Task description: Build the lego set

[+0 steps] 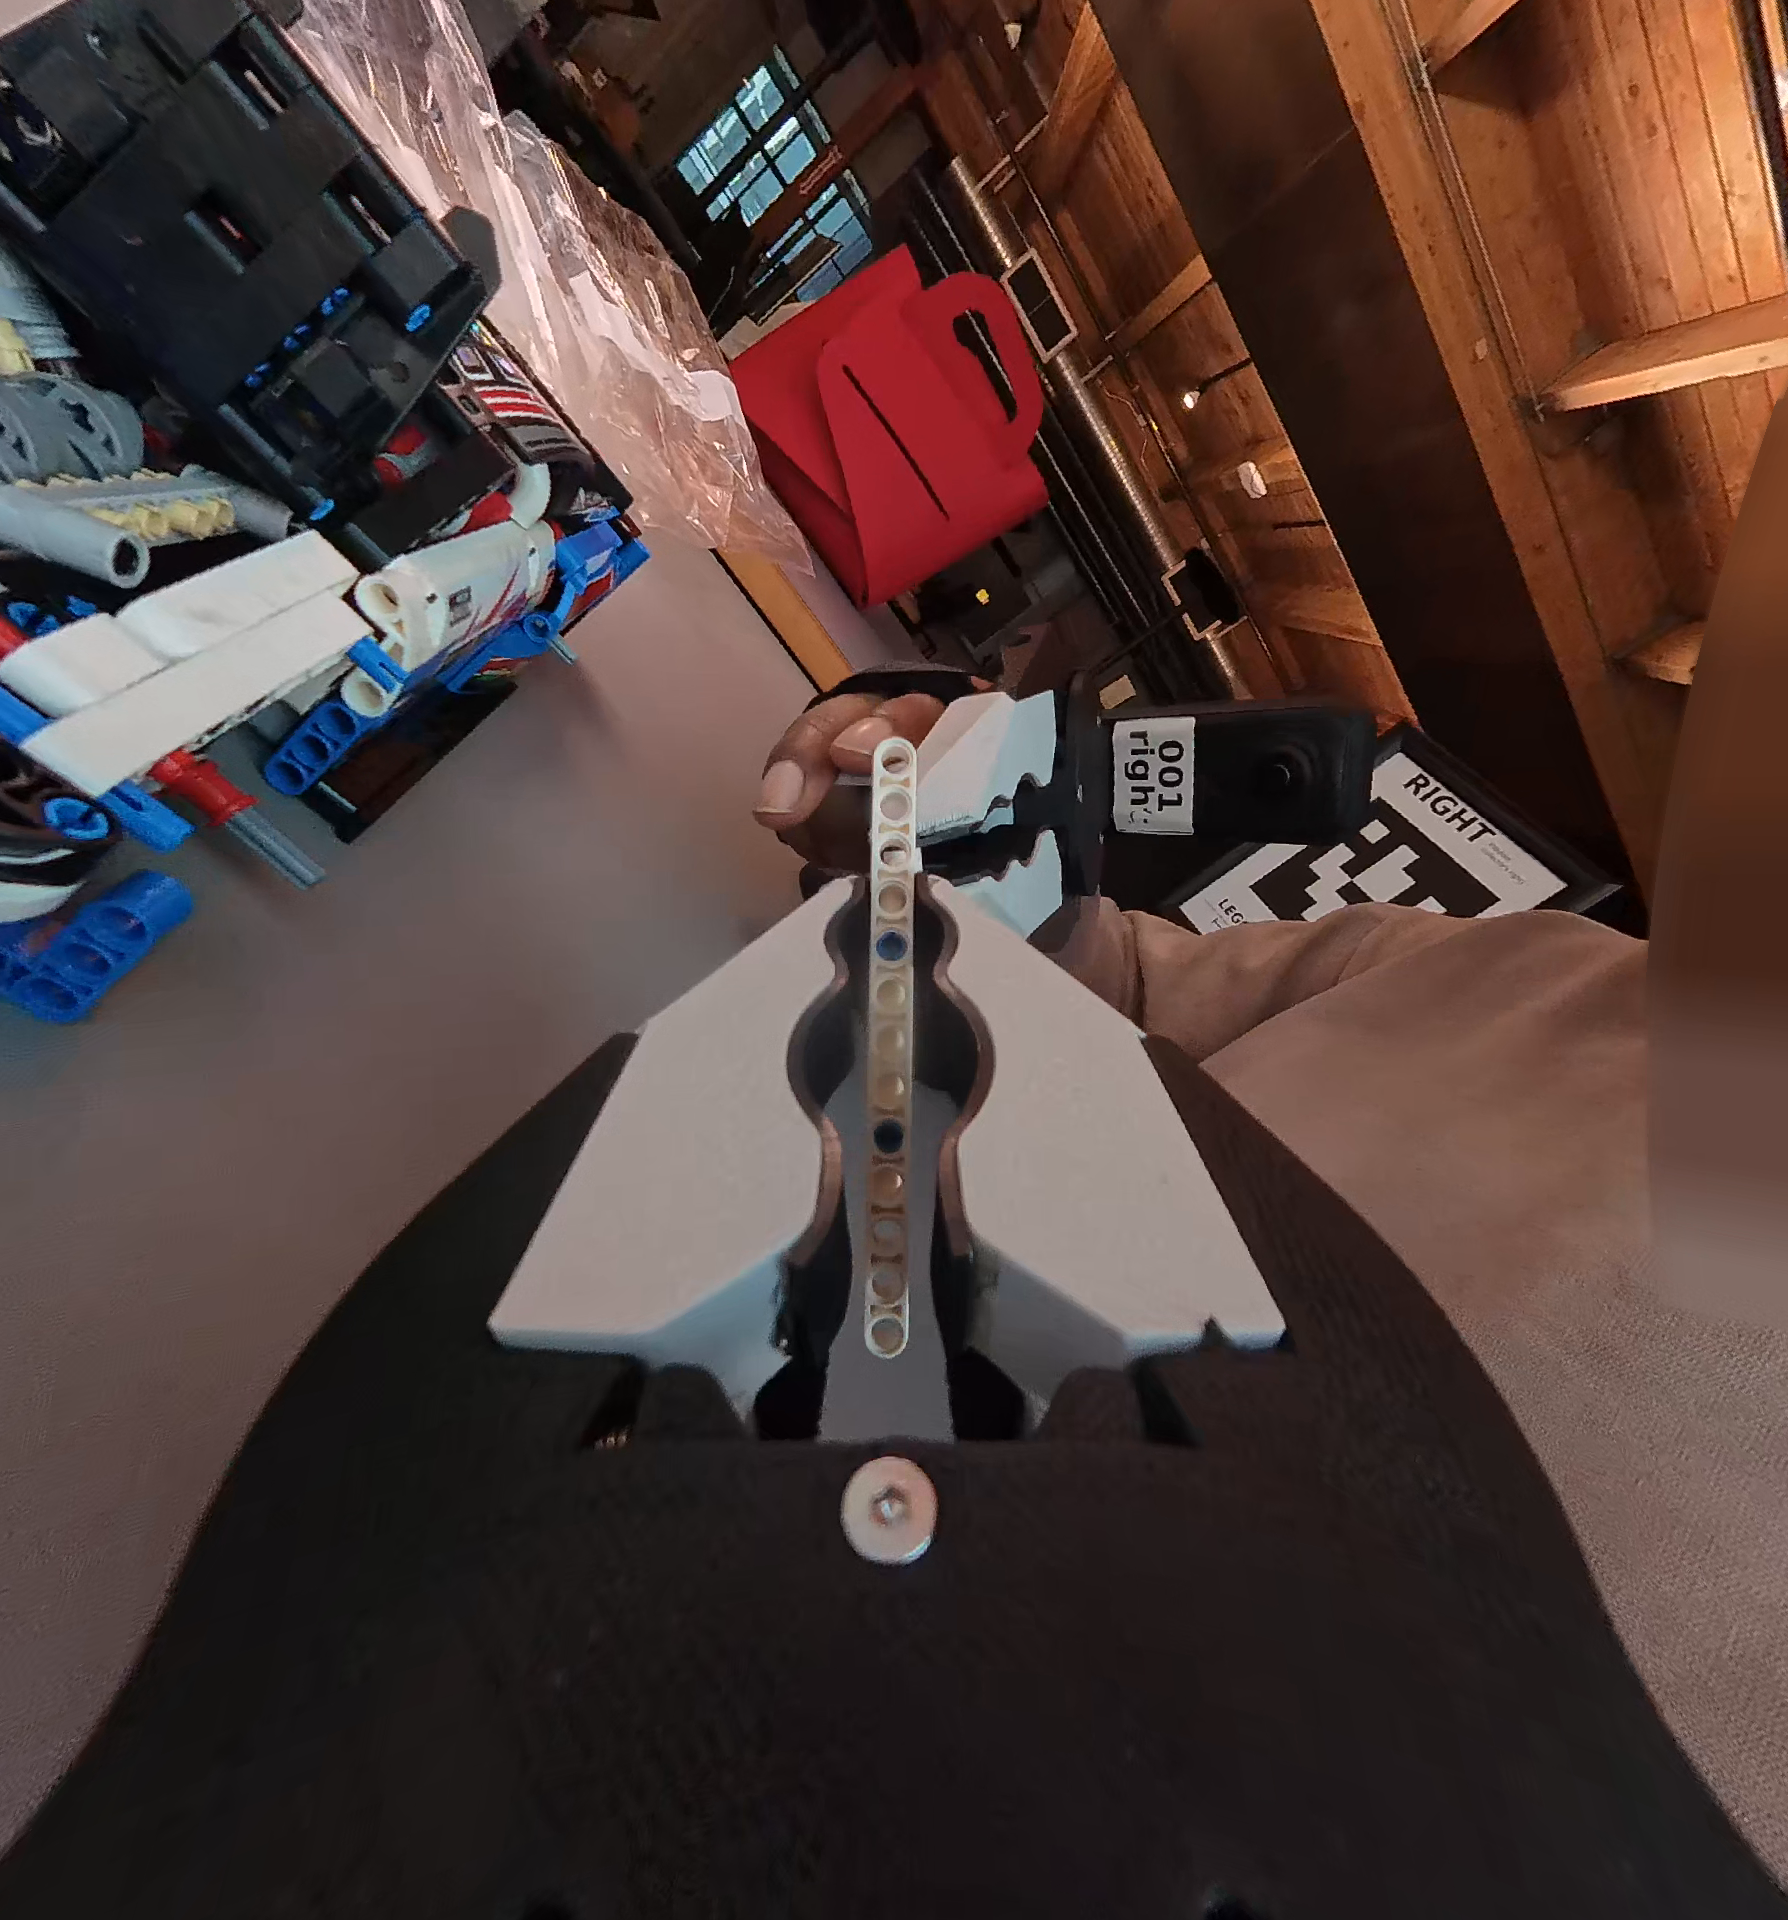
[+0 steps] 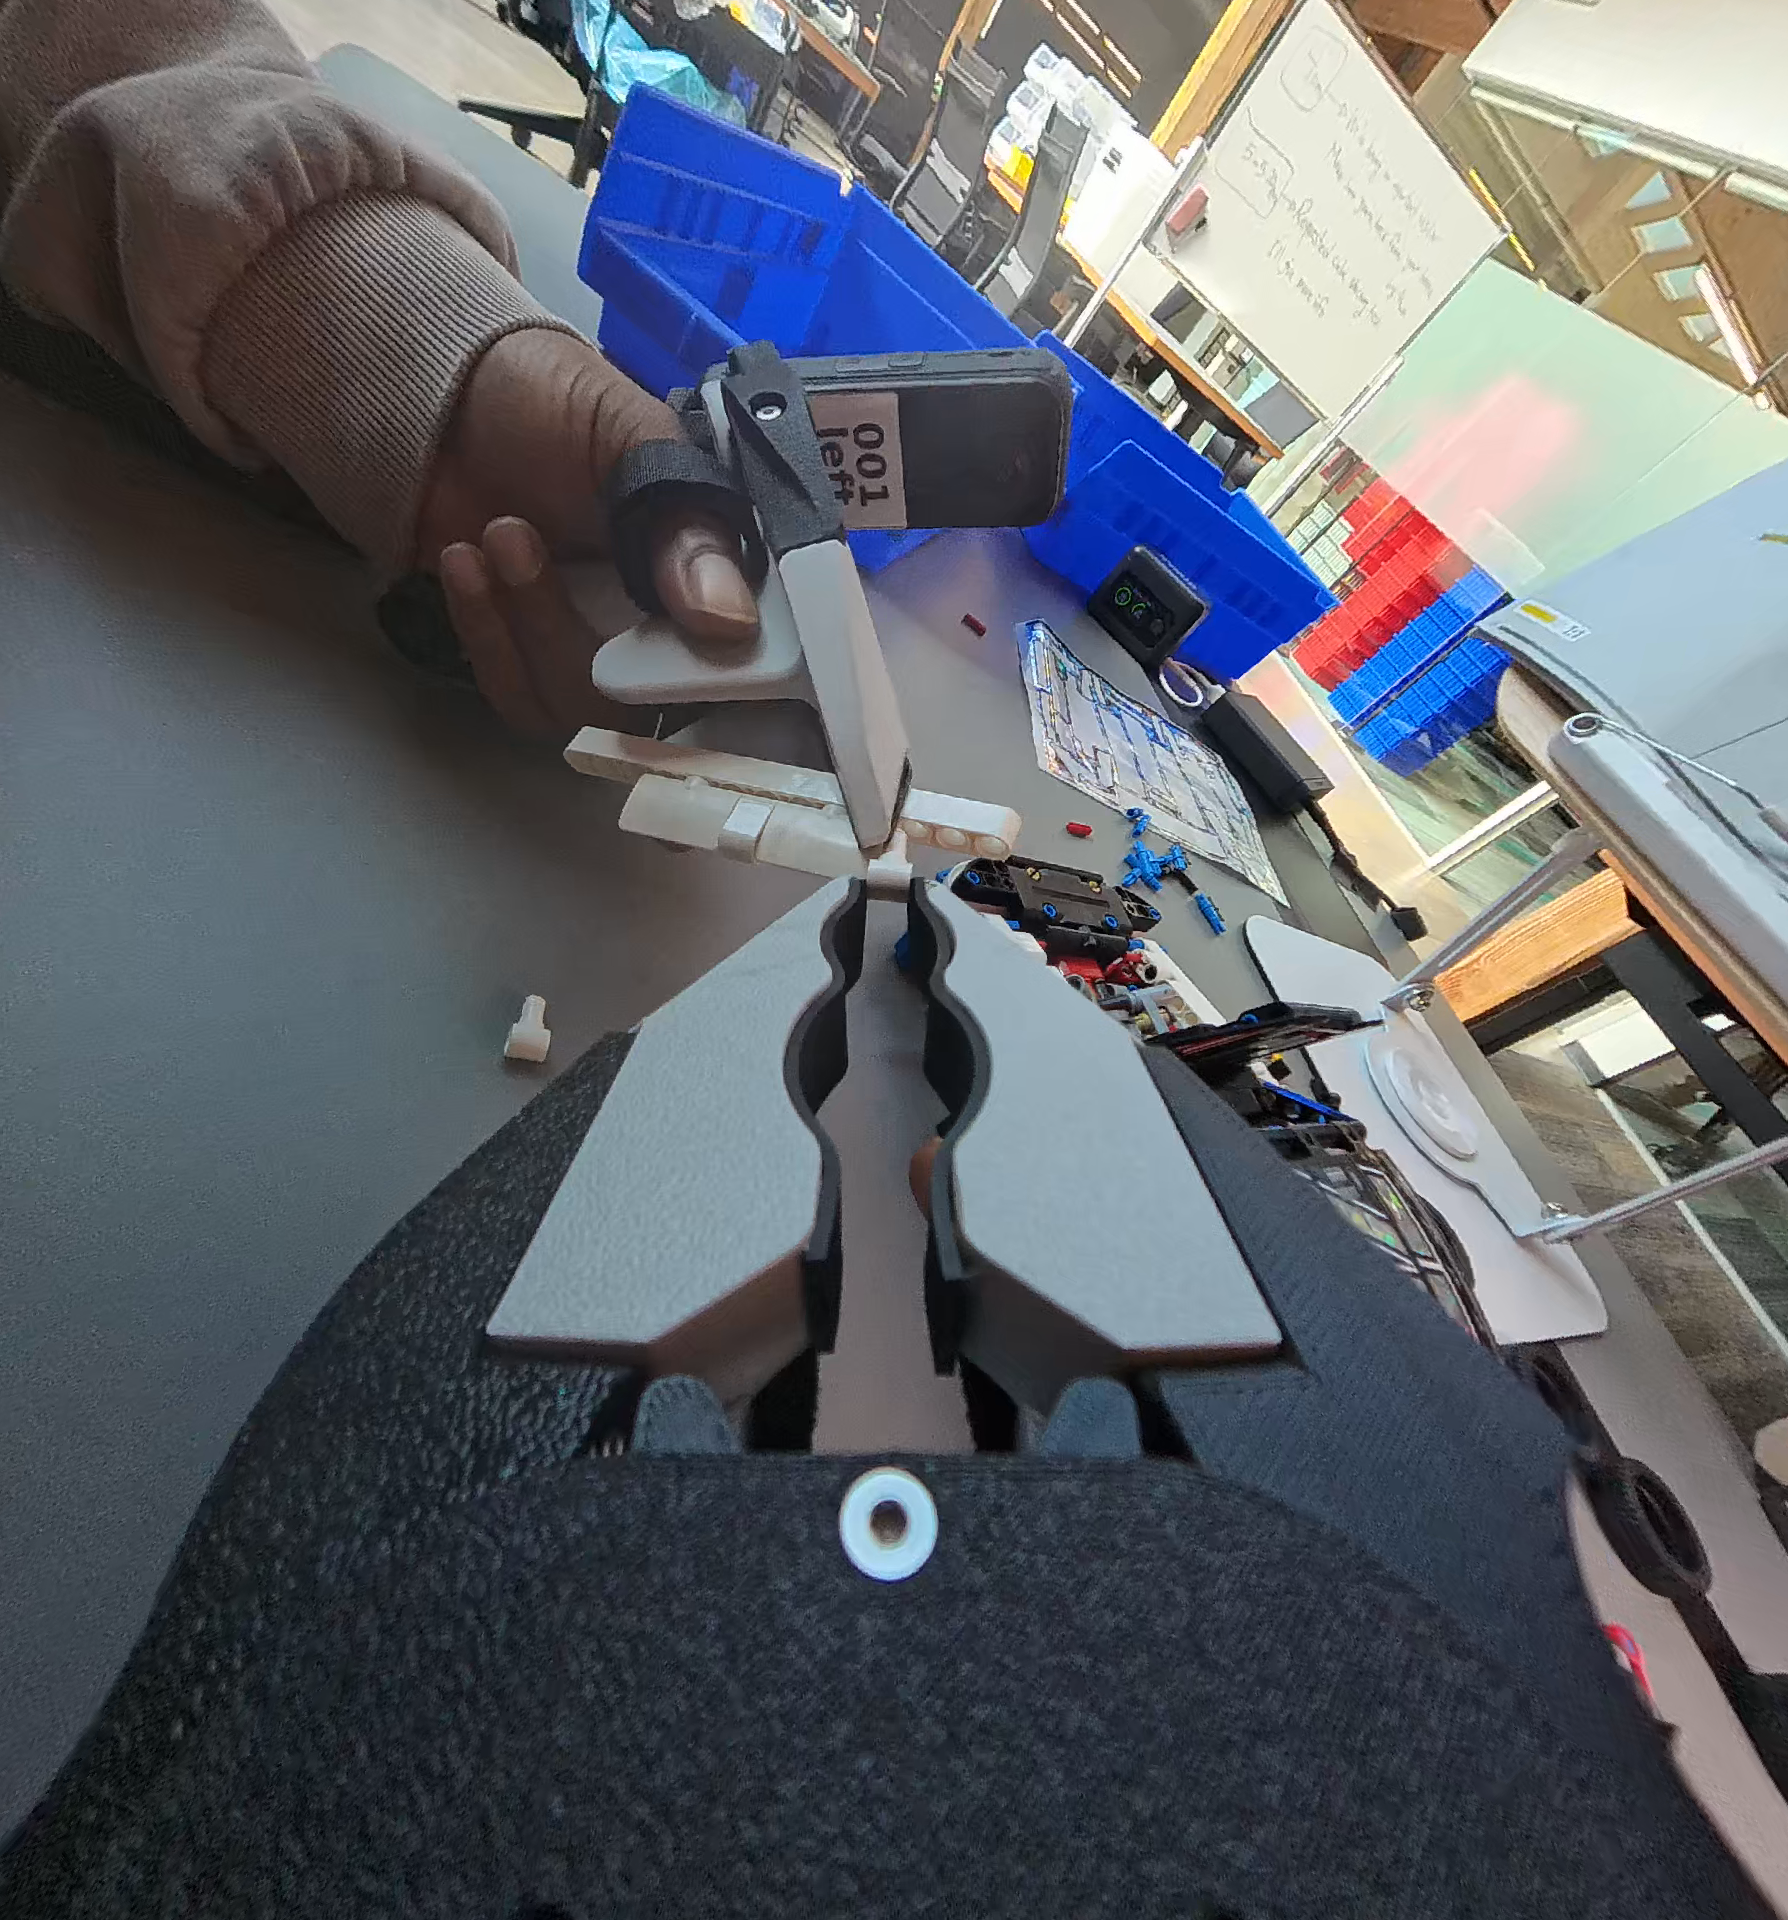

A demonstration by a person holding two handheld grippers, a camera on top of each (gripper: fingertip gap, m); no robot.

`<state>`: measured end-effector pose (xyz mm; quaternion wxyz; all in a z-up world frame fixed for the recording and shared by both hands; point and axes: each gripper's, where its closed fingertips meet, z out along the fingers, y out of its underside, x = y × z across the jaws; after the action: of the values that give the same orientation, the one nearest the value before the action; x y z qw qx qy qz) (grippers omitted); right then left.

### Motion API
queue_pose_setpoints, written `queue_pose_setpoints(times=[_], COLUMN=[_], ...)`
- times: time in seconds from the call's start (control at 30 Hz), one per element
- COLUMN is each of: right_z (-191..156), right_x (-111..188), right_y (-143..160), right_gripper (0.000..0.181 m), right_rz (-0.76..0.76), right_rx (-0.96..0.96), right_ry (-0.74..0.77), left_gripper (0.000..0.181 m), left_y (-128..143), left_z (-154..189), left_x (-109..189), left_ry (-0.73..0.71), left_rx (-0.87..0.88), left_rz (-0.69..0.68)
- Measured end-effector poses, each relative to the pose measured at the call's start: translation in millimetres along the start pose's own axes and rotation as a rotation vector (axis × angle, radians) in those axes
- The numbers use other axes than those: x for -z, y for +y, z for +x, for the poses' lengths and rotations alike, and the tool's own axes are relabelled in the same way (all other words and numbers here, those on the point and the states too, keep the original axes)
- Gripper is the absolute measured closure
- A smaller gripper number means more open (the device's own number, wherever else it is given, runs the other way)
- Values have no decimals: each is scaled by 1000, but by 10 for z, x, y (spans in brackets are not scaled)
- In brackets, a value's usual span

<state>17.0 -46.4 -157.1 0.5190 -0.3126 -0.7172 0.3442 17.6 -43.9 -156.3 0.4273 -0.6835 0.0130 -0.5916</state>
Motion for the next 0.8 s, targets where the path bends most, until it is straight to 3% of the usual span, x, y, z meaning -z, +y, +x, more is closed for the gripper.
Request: queue_pose_setpoints(times=[0.27,0.43,0.8], right_z=[15,30,-55], right_x=[-1,14,-6], right_y=[-61,-60,-35], right_gripper=[171,175,175], right_rz=[80,71,-7], right_rx=[-280,-164,117], right_ry=[-73,-37,6], left_gripper=[176,176,176], left_y=[-36,-47,14], left_z=[51,71,67], left_x=[-5,0,-34], left_ry=[10,73,53], left_rx=[-39,63,26], left_rz=[19,35,1])
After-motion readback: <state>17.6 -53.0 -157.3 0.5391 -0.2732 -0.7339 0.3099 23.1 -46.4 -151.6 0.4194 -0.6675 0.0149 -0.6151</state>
